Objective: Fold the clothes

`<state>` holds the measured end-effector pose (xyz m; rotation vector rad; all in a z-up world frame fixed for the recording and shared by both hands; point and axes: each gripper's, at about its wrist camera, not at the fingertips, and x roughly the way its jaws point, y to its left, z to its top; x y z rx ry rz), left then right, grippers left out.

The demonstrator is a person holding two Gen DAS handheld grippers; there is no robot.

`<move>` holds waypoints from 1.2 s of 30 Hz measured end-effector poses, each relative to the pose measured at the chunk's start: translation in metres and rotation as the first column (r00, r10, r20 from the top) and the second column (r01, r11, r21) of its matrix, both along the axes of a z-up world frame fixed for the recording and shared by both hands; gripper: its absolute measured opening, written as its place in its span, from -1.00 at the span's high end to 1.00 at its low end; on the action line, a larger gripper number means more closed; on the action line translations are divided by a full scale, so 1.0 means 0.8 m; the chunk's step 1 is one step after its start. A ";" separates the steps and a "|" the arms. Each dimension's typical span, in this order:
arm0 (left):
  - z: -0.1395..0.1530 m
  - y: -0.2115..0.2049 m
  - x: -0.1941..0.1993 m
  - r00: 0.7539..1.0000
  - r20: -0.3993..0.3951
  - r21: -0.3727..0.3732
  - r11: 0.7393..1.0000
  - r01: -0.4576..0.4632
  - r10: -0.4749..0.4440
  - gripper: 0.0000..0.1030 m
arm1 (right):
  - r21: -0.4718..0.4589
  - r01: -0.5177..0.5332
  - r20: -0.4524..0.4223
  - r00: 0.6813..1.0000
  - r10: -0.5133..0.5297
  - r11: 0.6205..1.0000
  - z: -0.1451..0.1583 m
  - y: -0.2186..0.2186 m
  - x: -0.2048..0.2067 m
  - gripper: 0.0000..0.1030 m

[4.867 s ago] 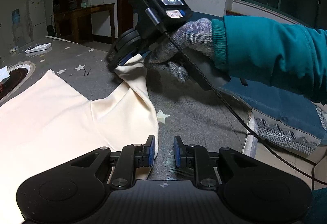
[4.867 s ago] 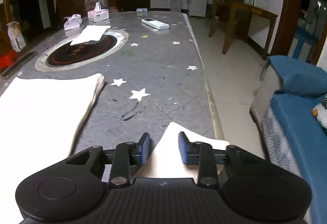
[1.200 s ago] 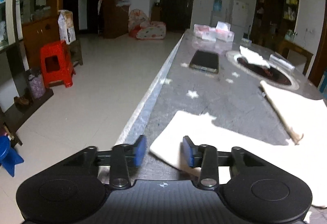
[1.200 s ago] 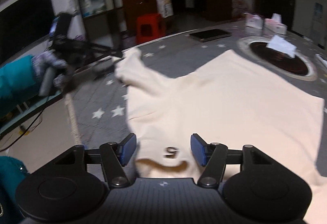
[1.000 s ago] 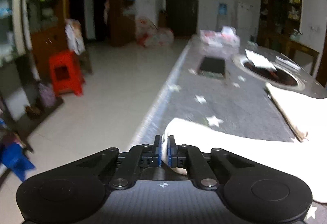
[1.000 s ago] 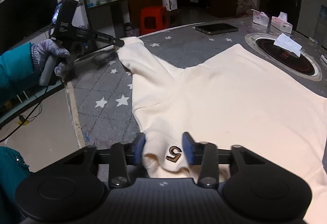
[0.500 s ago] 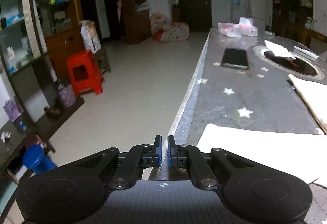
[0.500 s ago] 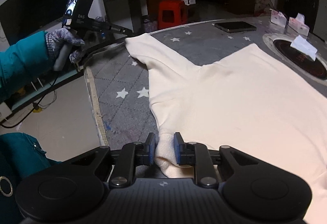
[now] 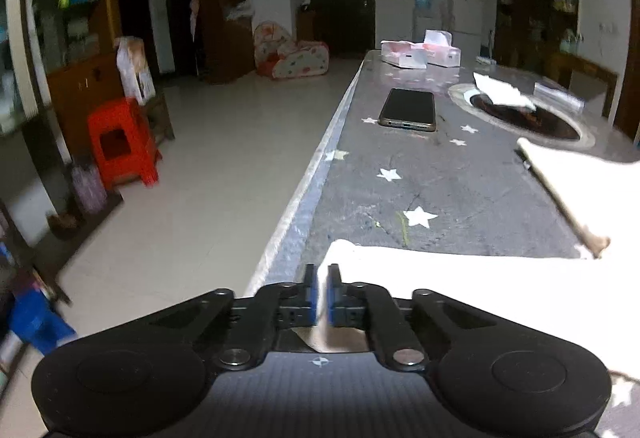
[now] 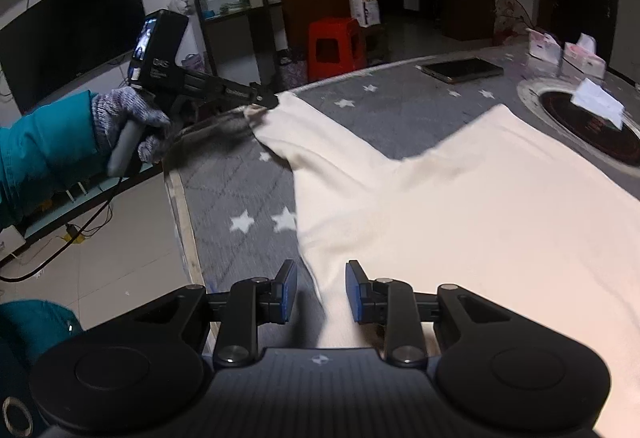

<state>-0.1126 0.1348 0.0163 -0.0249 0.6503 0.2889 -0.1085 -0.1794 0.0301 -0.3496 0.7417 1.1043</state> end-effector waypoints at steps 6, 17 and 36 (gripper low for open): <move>0.007 0.006 0.008 1.000 0.009 0.040 0.999 -0.004 0.004 0.97 | -0.022 -0.039 0.037 0.999 0.040 0.999 -0.010 0.044 0.003 0.51; 0.000 0.017 0.021 1.000 -0.018 0.086 0.996 -0.017 0.019 0.97 | -0.061 -0.107 0.021 0.994 0.109 0.992 -0.026 0.070 -0.014 0.95; 0.034 -0.021 0.015 0.999 0.029 -0.010 0.999 0.037 -0.036 0.90 | 0.026 0.195 0.050 0.979 -0.196 0.980 0.023 -0.070 0.016 0.22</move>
